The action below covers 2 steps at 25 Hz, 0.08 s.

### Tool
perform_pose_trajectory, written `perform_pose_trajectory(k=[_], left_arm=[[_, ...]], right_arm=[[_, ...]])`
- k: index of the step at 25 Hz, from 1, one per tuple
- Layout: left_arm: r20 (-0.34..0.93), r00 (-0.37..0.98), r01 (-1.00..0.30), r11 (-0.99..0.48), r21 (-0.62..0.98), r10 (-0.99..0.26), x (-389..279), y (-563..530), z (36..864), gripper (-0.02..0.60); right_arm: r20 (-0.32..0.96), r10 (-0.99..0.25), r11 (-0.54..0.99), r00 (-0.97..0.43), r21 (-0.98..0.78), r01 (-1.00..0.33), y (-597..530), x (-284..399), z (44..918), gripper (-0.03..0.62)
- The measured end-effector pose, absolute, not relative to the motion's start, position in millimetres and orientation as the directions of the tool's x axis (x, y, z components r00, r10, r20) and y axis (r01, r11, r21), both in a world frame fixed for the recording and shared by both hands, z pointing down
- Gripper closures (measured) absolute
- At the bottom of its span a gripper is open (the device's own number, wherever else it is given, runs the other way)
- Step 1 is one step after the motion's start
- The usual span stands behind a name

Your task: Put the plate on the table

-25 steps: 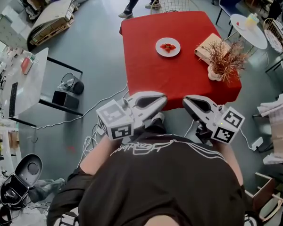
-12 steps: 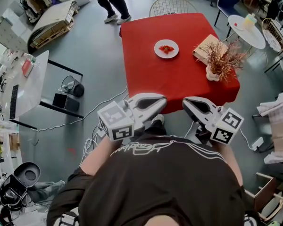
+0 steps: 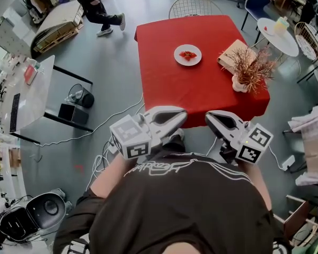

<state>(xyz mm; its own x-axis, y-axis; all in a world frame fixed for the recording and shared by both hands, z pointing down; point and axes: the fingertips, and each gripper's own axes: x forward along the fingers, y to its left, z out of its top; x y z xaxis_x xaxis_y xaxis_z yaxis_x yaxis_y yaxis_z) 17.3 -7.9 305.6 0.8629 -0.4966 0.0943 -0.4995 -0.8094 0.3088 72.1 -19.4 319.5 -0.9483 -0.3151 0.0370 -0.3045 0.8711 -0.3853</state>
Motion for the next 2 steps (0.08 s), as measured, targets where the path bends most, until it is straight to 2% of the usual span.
perform_pose_trajectory(k=[2], left_arm=[[0.097,0.862,-0.501,-0.809,0.307,-0.497,15.0,-12.6,306.2,0.574]], right_arm=[[0.038,-0.316,0.871,-0.948,-0.386,-0.305,-24.6,69.0,320.3,0.587]])
